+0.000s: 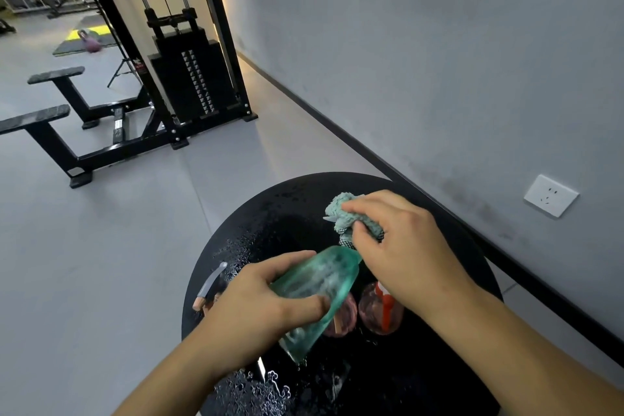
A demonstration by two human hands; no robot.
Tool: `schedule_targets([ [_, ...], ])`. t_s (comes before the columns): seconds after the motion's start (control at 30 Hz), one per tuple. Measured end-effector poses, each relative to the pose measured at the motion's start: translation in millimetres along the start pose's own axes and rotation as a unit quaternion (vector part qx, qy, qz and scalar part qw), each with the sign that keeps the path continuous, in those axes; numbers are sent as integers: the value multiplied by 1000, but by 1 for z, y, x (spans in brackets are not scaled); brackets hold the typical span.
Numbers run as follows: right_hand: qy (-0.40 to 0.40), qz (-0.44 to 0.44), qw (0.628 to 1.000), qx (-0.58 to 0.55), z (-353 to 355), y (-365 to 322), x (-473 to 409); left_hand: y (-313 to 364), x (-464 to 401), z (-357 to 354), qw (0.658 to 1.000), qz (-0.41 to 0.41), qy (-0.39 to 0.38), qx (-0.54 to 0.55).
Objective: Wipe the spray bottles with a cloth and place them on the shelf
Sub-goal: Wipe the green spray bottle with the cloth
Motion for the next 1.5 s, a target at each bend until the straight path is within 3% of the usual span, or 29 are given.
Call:
schedule_targets([
  [0.13,-9,0,999,-46,0,-3,1,-3,2,-1,1000,2,4,-12],
  [0.33,142,35,989,-36,42,-2,0,-8,-1,5,1000,-9,5,3],
  [0.6,61,-77,994,-45,21,24,0,-7,-2,19,996,-33,44,65],
  [0.77,105,-64,989,-78,30,21,0,-6,-2,15,996,-39,39,75],
  [1.0,57,-102,991,-65,23,32,5,-23,-6,17,995,-20,55,81],
  [1.1,78,-88,990,-74,31,30,4,-32,-8,17,986,3,57,156],
  [1.23,87,-76,990,-81,38,29,11,-50,-10,32,954,19,121,273],
  [1.5,90,-68,991,-77,49,24,22,-72,3,49,949,-9,217,229],
])
Point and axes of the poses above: each hand's wrist, its own x-axis away from the middle knuckle, its own z-axis out of the back of the hand, y = z × x, the point moved 9 cm from there along -x, towards the middle knuckle, and after that the axes turned 15 degrees about -x, right-handed, at the moved point
